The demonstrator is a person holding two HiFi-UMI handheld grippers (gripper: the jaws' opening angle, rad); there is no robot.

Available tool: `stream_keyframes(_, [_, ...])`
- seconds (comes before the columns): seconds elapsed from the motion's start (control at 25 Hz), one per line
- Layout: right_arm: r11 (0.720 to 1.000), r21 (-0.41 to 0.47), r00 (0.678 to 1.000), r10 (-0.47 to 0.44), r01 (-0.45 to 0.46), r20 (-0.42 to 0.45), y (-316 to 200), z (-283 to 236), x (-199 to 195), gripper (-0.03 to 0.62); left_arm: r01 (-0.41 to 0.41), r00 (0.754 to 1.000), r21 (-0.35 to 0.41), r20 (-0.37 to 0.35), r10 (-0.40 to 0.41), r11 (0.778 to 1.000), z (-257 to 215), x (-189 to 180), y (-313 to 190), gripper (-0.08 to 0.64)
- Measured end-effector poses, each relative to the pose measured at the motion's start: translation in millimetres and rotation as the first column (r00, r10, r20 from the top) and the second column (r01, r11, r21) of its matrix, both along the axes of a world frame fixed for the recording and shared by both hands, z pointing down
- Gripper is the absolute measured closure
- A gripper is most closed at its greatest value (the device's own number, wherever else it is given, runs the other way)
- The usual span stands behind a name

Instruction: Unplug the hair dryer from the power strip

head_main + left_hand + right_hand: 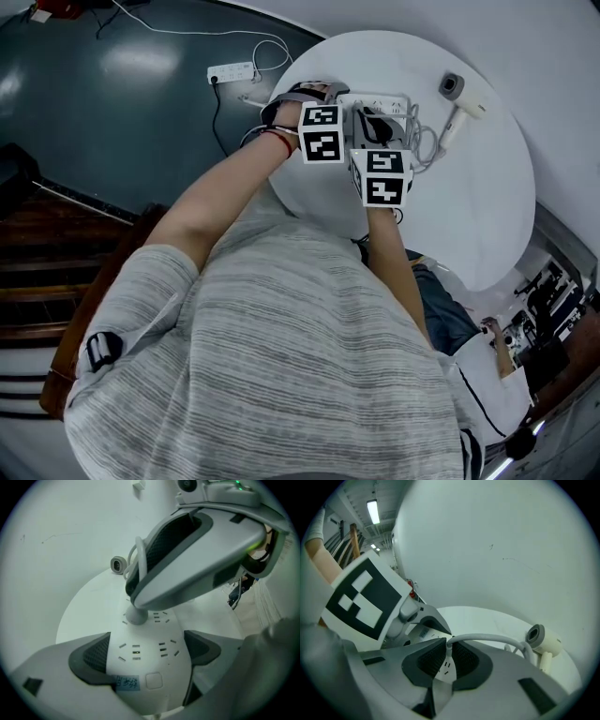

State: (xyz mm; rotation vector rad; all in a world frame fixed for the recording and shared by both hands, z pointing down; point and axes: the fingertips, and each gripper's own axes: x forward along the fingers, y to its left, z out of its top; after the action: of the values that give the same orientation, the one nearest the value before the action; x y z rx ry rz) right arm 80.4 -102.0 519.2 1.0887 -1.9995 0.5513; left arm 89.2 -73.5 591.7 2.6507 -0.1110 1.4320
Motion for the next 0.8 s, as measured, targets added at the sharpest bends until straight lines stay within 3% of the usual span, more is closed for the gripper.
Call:
stream_keyframes(0.2, [0.993, 0.117, 0.997, -0.017, 0.008, 0.078, -8.4, -40.0, -12.9, 0.538, 0.002, 1.0, 0.001, -0.005, -0.002, 1.0, 0.9, -1.3, -0.5, 0.086])
stream_keyframes(0.48, [0.99, 0.13, 0.989, 0.043, -0.062, 0.144, -7.8, -55.9, 3.8, 0.538, 0.001, 1.0, 0.002, -0.008, -0.001, 1.0, 0.1, -1.9, 0.2, 0.086])
stream_keyframes(0.68, [0.982, 0.117, 0.965, 0.118, -0.149, 0.235, -0.7, -70.7, 20.0, 0.538, -0.002, 1.0, 0.003, -0.01, 0.002, 1.0, -0.4, -3.8, 0.0, 0.086])
stream_keyframes(0.8, [0.982, 0.102, 0.963, 0.133, -0.16, 0.234, 11.5, -71.9, 28.1, 0.538, -0.007, 1.0, 0.006, -0.01, 0.007, 1.0, -0.6, -5.5, -0.8, 0.086])
